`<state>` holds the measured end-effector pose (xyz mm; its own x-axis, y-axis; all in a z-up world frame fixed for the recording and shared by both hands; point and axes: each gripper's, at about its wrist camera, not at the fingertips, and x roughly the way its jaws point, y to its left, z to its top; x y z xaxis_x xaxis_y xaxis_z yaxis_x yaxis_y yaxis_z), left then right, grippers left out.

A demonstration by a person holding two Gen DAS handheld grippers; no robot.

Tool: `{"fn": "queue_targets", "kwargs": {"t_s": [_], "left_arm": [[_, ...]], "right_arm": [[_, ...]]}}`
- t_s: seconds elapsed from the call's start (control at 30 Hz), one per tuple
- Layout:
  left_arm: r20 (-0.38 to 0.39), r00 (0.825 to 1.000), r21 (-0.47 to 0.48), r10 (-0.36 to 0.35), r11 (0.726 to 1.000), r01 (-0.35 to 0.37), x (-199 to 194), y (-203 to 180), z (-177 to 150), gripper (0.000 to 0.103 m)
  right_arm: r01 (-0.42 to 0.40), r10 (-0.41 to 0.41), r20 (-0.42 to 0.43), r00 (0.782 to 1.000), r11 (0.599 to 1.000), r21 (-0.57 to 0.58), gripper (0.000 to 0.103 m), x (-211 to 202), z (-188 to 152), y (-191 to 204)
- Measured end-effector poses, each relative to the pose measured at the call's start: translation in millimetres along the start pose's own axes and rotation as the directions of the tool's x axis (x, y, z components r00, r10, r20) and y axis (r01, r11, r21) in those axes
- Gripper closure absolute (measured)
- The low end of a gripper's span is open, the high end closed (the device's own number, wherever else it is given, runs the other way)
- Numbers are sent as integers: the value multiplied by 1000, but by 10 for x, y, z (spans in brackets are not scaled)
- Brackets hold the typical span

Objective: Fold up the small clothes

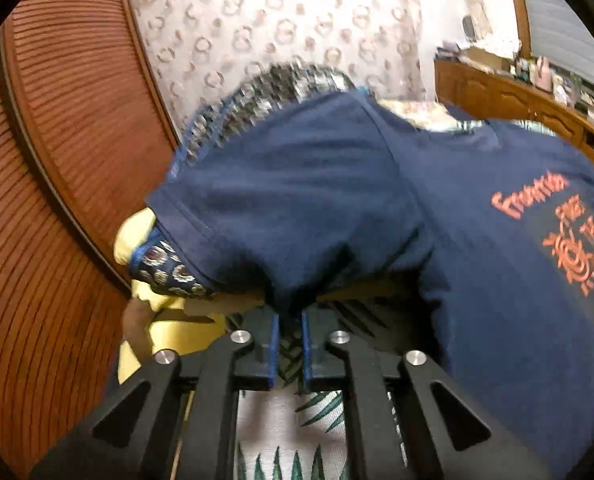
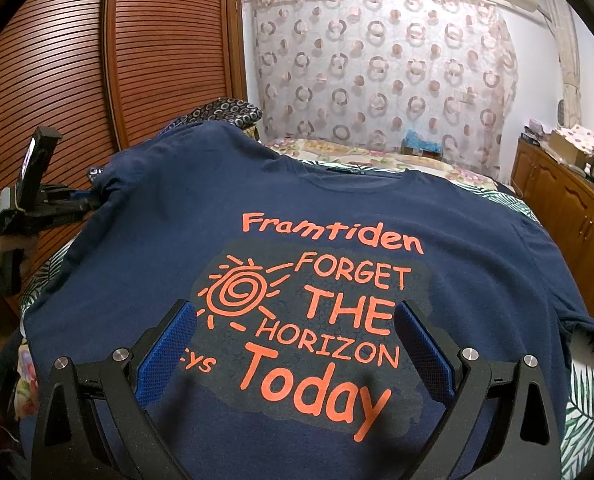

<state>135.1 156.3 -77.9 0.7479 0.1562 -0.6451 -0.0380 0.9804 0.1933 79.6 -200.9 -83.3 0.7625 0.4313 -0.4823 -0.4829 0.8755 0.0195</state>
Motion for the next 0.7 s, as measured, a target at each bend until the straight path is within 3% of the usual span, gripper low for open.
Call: {"fn": "queue_targets", "kwargs": {"t_s": [0.17, 0.3, 0.53, 0.63, 0.7], "left_arm": [[110, 993, -12, 31, 999, -30, -330, 25, 227, 96], [179, 984, 22, -24, 1000, 21, -503, -221, 553, 96], [158, 960, 126, -230, 969, 212, -640, -933, 684, 94], [136, 956, 127, -259, 962, 243, -688, -1029, 534, 85], [128, 955, 117, -269, 960, 255, -713, -1017, 417, 72]], "right_arm": [[1, -1, 0, 1000, 1000, -2, 4, 4, -3, 2], [1, -1, 0, 1000, 1000, -1, 4, 7, -4, 1], [-8, 8, 2, 1000, 1000, 13, 4, 5, -20, -30], [-13, 13, 1, 1000, 1000, 18, 4, 4, -20, -45], [-14, 14, -1, 1000, 1000, 20, 4, 9, -10, -47]]}}
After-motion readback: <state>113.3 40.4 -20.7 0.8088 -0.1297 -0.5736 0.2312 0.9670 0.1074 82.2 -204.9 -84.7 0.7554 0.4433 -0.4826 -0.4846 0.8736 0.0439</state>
